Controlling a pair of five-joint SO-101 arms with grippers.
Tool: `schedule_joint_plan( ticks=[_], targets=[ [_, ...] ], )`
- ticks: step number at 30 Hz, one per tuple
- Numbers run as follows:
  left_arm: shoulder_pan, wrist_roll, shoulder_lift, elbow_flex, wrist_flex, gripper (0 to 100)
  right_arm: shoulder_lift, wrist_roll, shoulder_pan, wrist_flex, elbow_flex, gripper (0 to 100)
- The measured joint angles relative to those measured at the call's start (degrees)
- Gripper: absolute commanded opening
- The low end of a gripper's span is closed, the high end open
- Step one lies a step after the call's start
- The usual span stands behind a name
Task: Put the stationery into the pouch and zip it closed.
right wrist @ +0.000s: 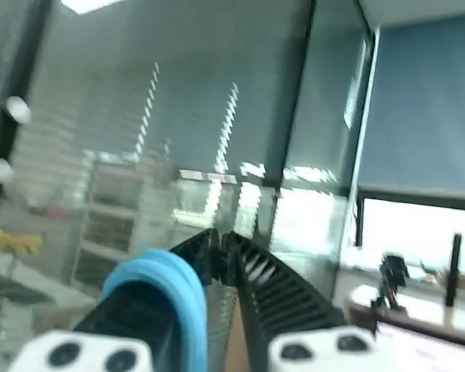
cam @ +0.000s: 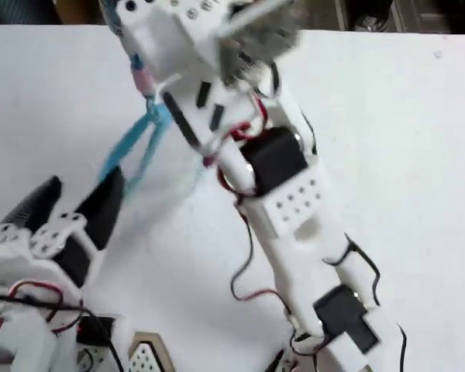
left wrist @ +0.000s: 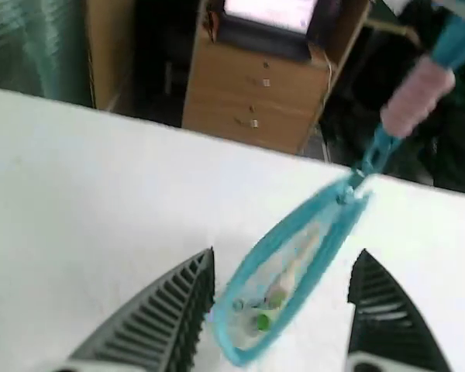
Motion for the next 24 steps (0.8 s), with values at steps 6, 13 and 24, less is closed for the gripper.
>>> schedule_joint_plan(
  ticks=[6, 13, 24],
  targets=[
    [1.1, -0.2, 0.0, 3.3, 0.4, 28, 0.1, 0.0, 1.1, 6.5, -0.8, 1.6],
    [4.9, -0.2, 0.0, 2.5, 1.7, 28, 0.1, 0.0, 2.4, 6.9, -0.8, 1.6],
    [28.0, -4.6, 0.0, -5.0, 6.6, 28, 2.5, 0.0, 2.0, 6.9, -1.0, 1.6]
  ],
)
